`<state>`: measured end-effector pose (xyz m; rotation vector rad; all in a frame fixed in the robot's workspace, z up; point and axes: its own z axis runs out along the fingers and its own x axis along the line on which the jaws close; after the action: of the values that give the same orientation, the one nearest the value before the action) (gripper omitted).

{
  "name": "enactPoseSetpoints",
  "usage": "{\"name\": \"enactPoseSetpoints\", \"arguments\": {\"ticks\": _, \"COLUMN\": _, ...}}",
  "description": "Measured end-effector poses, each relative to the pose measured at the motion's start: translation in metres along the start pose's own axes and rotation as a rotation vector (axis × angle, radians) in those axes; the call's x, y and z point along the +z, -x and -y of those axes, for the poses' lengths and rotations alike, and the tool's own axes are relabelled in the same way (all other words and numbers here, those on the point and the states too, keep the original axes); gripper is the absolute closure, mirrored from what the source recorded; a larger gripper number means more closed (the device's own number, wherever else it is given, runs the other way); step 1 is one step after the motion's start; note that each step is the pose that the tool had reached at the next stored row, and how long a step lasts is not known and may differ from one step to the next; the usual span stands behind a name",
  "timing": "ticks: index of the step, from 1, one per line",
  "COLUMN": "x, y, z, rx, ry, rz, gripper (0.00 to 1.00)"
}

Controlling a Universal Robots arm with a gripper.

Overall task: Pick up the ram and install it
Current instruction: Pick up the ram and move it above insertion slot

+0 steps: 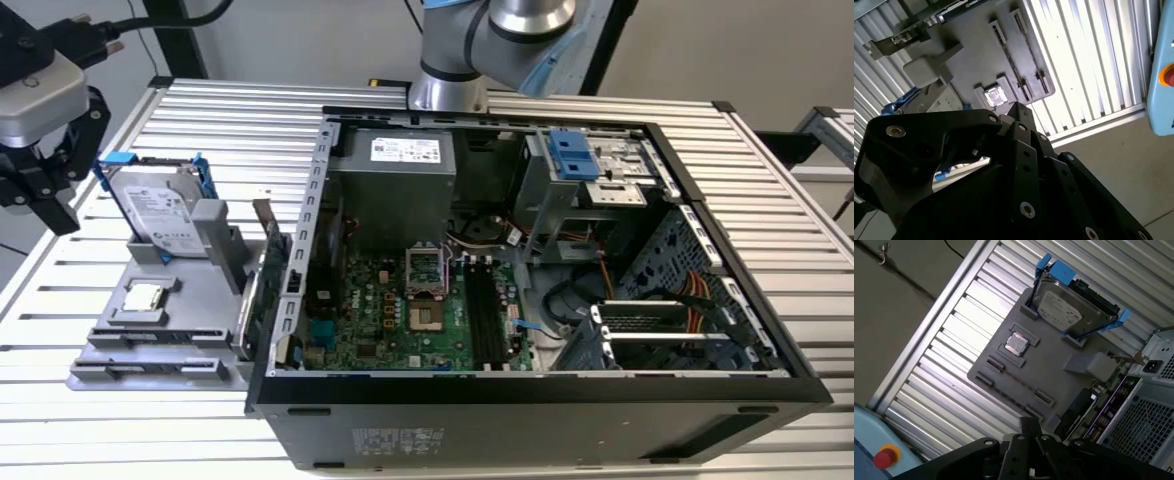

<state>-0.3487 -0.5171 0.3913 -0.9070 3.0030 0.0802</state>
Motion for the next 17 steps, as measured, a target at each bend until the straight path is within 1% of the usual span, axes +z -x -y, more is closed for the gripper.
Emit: {"name": "enactPoseSetpoints", "arguments": {"ticks": 17, "x": 0.0000, "y": 0.0000, "z": 0.0000, "rx": -0.110, "ry": 0.0020, "rz": -0.0053, "gripper": 1.00}}
